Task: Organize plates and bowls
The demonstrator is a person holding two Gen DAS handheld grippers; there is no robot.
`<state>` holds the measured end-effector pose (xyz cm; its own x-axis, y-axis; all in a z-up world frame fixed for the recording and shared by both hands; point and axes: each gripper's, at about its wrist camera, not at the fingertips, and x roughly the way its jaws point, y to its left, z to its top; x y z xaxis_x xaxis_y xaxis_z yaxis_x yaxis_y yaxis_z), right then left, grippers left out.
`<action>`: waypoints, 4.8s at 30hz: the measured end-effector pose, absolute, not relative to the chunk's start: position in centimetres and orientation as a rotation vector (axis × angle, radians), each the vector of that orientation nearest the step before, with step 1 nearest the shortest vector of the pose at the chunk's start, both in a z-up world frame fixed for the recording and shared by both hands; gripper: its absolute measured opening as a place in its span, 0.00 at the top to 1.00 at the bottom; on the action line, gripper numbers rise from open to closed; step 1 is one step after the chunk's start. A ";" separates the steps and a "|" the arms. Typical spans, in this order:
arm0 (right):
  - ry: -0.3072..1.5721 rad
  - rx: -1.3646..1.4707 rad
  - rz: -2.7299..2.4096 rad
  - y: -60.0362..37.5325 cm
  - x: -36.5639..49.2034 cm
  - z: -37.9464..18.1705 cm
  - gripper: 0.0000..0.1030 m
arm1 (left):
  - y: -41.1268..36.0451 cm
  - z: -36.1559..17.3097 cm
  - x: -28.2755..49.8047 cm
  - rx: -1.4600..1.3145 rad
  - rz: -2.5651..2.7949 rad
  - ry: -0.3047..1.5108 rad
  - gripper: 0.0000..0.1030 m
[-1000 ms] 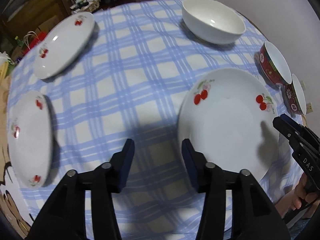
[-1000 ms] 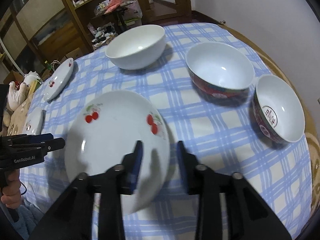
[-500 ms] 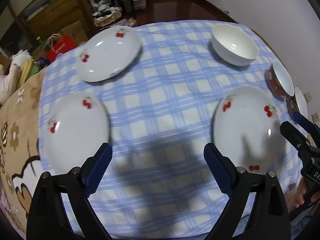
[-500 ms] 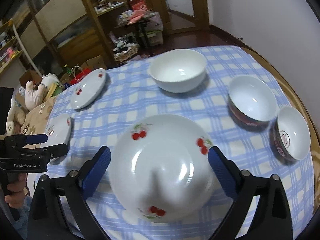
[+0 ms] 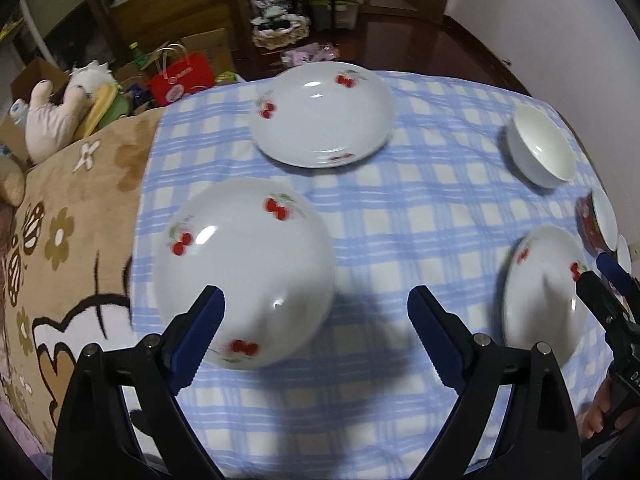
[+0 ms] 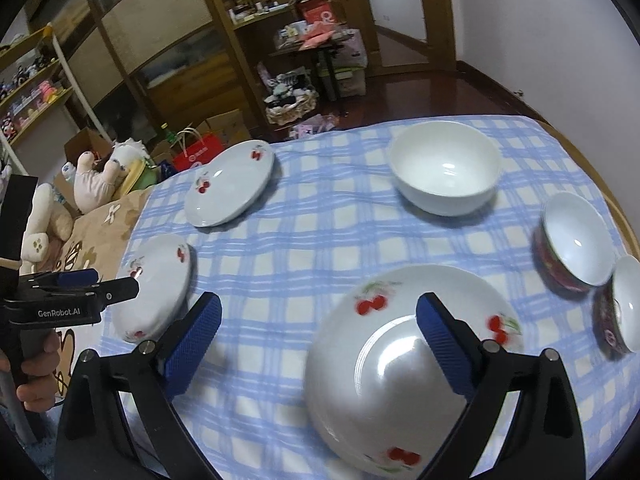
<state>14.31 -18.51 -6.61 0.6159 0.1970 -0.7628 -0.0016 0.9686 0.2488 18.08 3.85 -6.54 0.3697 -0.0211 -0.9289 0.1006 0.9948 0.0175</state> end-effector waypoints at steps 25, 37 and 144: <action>1.004 0.095 0.322 -3.6 22.7 -10.0 0.01 | 15.7 -11.7 21.6 -0.063 0.110 1.278 0.11; 1.062 0.063 0.332 -0.8 23.7 -12.9 0.12 | 17.9 -15.1 22.1 -0.142 0.128 1.347 0.11; 0.951 0.375 -0.046 -27.3 9.2 -6.6 0.93 | -6.7 -9.2 14.6 -0.127 -0.386 1.225 0.86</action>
